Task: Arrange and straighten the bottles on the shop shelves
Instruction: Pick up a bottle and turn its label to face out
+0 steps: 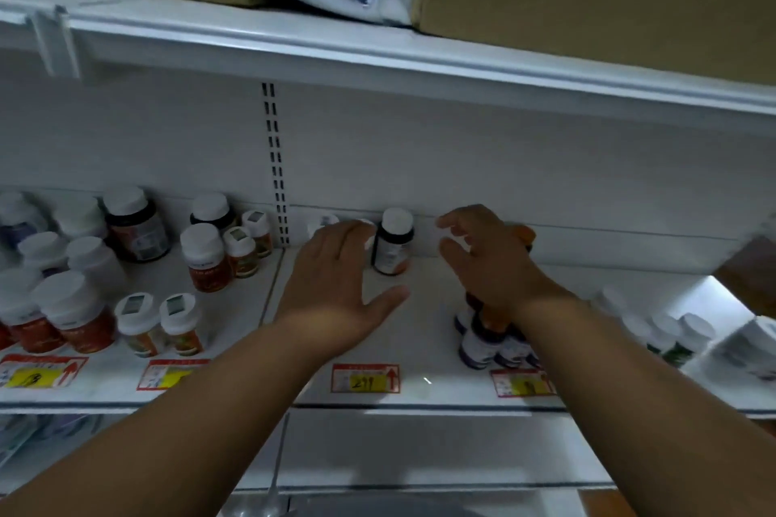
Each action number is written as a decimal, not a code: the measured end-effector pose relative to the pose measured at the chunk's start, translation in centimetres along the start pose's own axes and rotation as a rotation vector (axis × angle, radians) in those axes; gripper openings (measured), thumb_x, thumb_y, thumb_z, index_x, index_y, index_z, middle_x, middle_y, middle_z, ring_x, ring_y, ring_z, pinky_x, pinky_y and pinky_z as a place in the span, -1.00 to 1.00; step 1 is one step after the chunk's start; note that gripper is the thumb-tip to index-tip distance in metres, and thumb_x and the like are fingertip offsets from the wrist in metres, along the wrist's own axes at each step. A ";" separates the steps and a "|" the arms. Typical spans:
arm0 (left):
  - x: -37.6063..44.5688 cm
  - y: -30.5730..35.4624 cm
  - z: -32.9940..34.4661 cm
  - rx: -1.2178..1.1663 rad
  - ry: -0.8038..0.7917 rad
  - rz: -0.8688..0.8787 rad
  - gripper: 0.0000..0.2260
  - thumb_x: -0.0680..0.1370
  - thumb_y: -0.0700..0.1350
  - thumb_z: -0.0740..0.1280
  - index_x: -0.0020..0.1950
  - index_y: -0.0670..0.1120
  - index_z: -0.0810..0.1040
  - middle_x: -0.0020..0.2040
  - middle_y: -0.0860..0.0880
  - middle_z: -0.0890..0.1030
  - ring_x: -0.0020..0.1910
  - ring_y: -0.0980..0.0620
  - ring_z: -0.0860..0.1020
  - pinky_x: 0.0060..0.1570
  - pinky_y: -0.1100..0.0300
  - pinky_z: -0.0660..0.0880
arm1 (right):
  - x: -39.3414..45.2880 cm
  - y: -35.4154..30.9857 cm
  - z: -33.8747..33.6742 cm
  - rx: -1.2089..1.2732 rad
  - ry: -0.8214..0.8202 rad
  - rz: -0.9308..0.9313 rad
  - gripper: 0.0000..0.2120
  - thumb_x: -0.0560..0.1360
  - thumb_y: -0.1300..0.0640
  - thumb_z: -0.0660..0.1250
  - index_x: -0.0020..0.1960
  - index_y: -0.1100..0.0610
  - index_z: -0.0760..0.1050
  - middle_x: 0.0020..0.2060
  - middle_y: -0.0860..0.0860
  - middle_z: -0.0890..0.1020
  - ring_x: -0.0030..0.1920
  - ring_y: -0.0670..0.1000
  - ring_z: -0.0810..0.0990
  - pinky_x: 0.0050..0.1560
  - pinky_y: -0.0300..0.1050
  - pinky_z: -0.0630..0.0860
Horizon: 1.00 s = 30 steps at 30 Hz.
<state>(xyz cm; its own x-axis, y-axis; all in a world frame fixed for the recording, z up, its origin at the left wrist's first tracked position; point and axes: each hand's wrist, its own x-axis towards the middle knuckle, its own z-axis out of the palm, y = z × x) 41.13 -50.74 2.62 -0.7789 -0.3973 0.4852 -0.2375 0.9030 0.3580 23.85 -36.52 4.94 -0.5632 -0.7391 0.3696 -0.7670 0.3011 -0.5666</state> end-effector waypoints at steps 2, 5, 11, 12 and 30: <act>1.5 2.9 1.2 -0.026 -0.006 0.026 -0.29 0.45 0.33 0.27 0.42 -0.12 0.35 0.37 -0.10 0.41 0.34 -0.04 0.27 0.34 0.23 0.05 | 1.1 3.6 -3.0 -0.109 -0.010 0.061 -0.76 0.55 0.09 0.29 0.21 0.06 0.49 0.10 -0.01 0.47 0.02 -0.10 0.47 -0.03 -0.40 0.32; 3.1 6.8 4.1 -0.086 -0.031 0.001 -0.35 0.49 0.28 0.28 0.44 -0.07 0.32 0.38 -0.06 0.38 0.36 -0.02 0.26 0.33 0.26 0.05 | 2.7 8.7 -6.2 -0.209 -0.075 0.151 -0.72 0.55 0.10 0.28 0.25 0.08 0.48 0.15 0.07 0.46 0.10 0.04 0.50 0.03 -0.25 0.32; 4.2 11.7 8.8 -0.113 -0.086 0.007 -0.39 0.51 0.25 0.27 0.47 -0.03 0.29 0.40 -0.03 0.34 0.39 0.00 0.23 0.33 0.27 0.03 | 4.5 16.2 -7.2 -0.411 -0.365 0.152 -0.73 0.60 0.13 0.17 0.24 0.23 0.45 0.15 0.21 0.48 0.14 0.21 0.50 0.01 -0.11 0.40; 4.3 12.3 9.4 -0.118 -0.102 0.006 -0.38 0.51 0.26 0.27 0.47 -0.02 0.29 0.41 -0.02 0.33 0.39 0.00 0.22 0.33 0.27 0.02 | 4.4 16.9 -6.9 -0.420 -0.393 0.120 -0.78 0.59 0.17 0.19 0.16 0.25 0.46 0.08 0.22 0.49 0.05 0.20 0.52 -0.09 -0.11 0.40; 3.9 14.5 14.3 0.165 -0.445 -0.053 -0.13 0.45 0.47 -0.13 0.58 -0.08 -0.05 0.59 -0.06 -0.02 0.55 0.00 -0.12 0.45 0.13 -0.16 | 1.3 13.0 -7.4 -0.115 -0.577 0.047 -0.88 0.38 0.12 0.40 -0.10 0.07 0.50 -0.20 -0.06 0.55 -0.22 -0.09 0.49 -0.29 -0.22 0.37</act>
<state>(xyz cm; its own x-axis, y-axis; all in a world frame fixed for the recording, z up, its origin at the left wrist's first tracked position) 26.33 -36.85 -1.73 -0.9275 -0.3674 0.0685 -0.3446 0.9117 0.2237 10.91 -29.07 3.56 -0.3634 -0.9221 -0.1329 -0.7921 0.3809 -0.4769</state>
